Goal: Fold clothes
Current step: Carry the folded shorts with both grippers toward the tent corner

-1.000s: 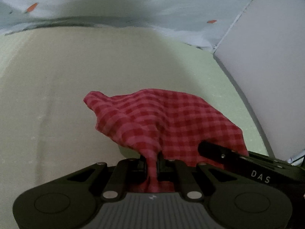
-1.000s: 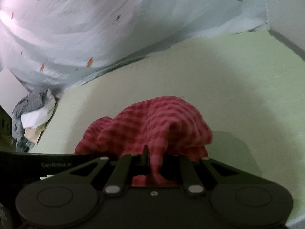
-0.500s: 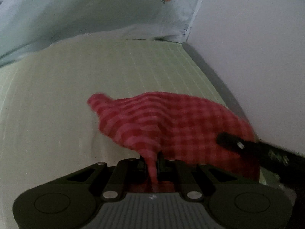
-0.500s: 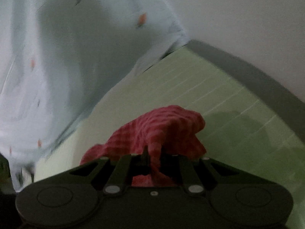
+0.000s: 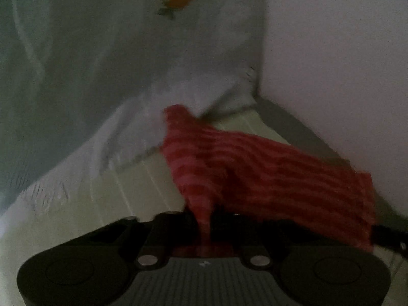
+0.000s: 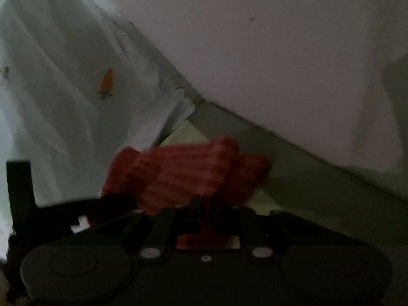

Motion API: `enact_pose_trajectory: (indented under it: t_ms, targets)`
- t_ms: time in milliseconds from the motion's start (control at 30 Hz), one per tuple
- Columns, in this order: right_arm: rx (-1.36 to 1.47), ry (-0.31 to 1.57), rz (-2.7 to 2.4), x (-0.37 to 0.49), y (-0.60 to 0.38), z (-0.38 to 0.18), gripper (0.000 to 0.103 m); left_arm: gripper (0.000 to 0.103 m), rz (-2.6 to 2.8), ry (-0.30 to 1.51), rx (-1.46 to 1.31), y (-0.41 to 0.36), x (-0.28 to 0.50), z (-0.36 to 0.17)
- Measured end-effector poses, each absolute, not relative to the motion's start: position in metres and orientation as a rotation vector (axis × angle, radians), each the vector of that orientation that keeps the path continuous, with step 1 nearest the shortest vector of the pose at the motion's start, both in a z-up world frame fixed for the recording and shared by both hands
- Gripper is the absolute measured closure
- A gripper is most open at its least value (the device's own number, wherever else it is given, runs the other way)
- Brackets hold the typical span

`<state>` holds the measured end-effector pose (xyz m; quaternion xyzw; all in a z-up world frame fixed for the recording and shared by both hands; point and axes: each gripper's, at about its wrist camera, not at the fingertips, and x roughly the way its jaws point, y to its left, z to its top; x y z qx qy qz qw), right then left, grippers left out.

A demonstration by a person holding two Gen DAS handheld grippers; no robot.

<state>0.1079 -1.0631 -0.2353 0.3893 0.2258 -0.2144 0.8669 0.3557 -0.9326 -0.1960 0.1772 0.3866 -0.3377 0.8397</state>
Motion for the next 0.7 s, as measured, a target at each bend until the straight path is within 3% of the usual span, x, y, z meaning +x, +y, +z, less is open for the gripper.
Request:
enact_pose_trajectory:
  t_ms: [67,133,200,233,333,367,400,467,500,567,633,700]
  targets:
    - [0.761,0.479,-0.490,0.114,-1.062,-0.233,0.050,0.048,-0.693,0.818,0.301,-0.928,0.370,-0.195]
    - [0.742,0.474,-0.489,0.119,-1.064,-0.232,0.049,0.033,-0.638,0.809,0.215,-0.913,0.374,-0.192]
    - [0.736,0.473,-0.489,0.124,-1.067,-0.235,0.035,0.029,-0.565,0.802,0.141,-0.892,0.370,-0.189]
    - [0.740,0.474,-0.490,0.127,-1.069,-0.237,0.033,0.025,-0.525,0.805,0.108,-0.882,0.367,-0.189]
    - [0.727,0.489,-0.504,0.141,-1.069,-0.239,0.034,0.024,-0.421,0.866,0.023,-0.858,0.360,-0.200]
    - [0.722,0.494,-0.510,0.145,-1.070,-0.240,0.041,0.024,-0.417,0.894,0.006,-0.852,0.355,-0.205]
    - [0.713,0.491,-0.509,0.148,-1.070,-0.240,0.063,0.026,-0.412,0.921,-0.012,-0.846,0.351,-0.209]
    - [0.685,0.489,-0.504,0.151,-1.068,-0.238,0.096,0.033,-0.405,0.928,-0.044,-0.842,0.346,-0.218]
    - [0.666,0.491,-0.500,0.152,-1.067,-0.237,0.098,0.037,-0.401,0.904,-0.050,-0.843,0.346,-0.220]
    - [0.611,0.478,-0.509,0.145,-1.061,-0.231,0.101,0.065,-0.449,0.895,-0.066,-0.852,0.354,-0.223]
    - [0.587,0.483,-0.540,0.131,-1.057,-0.224,0.102,0.078,-0.497,0.871,-0.077,-0.866,0.363,-0.224]
    - [0.578,0.510,-0.568,0.118,-1.053,-0.220,0.102,0.079,-0.540,0.848,-0.075,-0.881,0.371,-0.224]
